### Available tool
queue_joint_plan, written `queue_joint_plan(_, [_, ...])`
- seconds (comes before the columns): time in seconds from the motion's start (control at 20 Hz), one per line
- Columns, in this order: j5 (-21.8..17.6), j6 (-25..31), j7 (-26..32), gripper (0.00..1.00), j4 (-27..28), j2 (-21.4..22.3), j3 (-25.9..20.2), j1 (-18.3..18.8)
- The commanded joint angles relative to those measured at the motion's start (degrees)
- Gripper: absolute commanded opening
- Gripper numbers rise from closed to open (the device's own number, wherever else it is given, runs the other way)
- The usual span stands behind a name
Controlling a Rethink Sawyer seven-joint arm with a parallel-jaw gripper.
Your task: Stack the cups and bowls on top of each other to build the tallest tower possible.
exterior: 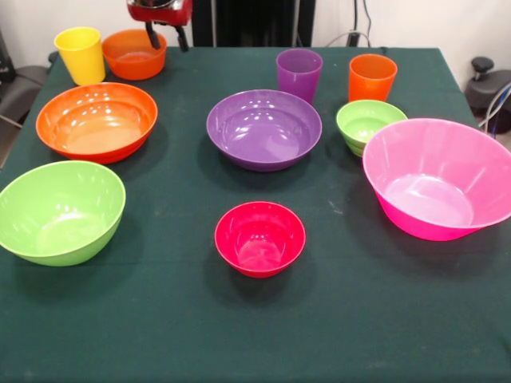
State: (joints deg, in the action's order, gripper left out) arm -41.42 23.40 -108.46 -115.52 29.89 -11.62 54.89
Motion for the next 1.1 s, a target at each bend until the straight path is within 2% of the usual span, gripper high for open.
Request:
queue_joint_plan(0.05, [-3.6,3.8,9.1,1.00,4.9,-0.7,-5.2,-0.1])
queue_joint_plan(0.75, [-3.8,4.1,9.9,1.00,5.8,-0.8,-6.2,0.3])
queue_joint_plan(1.1, [-4.2,4.7,11.5,1.00,7.4,-1.9,-6.9,1.8])
